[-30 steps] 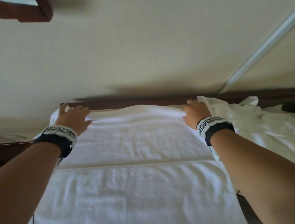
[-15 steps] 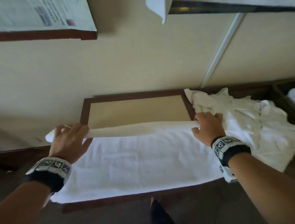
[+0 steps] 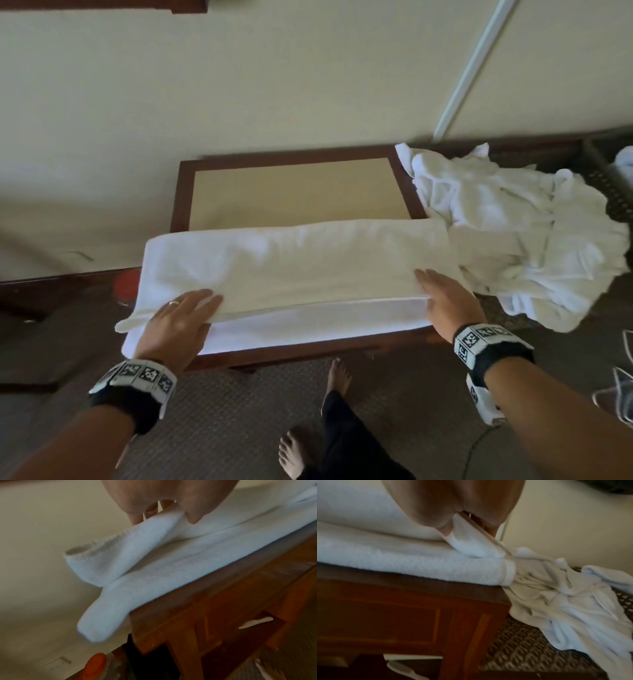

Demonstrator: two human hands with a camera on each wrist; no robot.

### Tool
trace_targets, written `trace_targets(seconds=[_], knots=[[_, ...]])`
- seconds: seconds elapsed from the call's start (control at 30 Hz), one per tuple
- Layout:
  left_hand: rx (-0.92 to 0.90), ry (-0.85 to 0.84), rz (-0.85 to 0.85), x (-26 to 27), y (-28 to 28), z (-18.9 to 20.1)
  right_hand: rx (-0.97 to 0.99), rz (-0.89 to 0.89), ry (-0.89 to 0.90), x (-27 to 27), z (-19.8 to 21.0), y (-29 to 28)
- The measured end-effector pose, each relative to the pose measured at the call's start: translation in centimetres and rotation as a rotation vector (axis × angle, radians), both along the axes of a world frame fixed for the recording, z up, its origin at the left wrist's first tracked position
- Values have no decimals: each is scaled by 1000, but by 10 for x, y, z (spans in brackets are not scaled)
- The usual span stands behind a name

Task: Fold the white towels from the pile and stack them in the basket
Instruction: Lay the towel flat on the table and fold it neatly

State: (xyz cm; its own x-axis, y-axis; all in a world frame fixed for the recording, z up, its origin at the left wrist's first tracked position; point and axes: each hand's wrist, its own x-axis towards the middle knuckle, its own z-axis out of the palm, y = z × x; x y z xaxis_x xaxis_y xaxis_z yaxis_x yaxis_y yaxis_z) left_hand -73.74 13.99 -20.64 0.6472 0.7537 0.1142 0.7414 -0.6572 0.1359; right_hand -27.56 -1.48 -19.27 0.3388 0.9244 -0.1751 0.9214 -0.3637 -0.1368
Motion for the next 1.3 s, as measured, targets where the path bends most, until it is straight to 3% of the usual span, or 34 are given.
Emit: trace_targets(seconds=[0.07, 0.17, 0.4, 0.57, 0.7, 0.9, 1.07, 1.2, 1.3], knots=[[34, -2, -77, -10, -12, -7, 43, 77, -65, 2, -5, -19], [53, 56, -117, -18, -32, -23, -60, 171, -118, 5, -26, -41], [0, 158, 82, 7, -9, -22, -212, 96, -214, 9, -31, 12], [12, -66, 87, 7, 14, -22, -100, -65, 88, 25, -18, 37], [63, 16, 0, -12, -4, -33, -231, 79, -87, 28, -21, 1], [-77, 268, 208, -14, -17, -23, -271, -24, -21, 17, -24, 9], [-118, 356, 322, 16, -17, 6, -49, -159, 78, 18, -8, 22], [-108, 261, 219, 63, -9, 6, -67, -313, -79, 29, -1, 33], [-102, 227, 109, 94, -9, -3, -113, -432, 70, 44, -8, 35]])
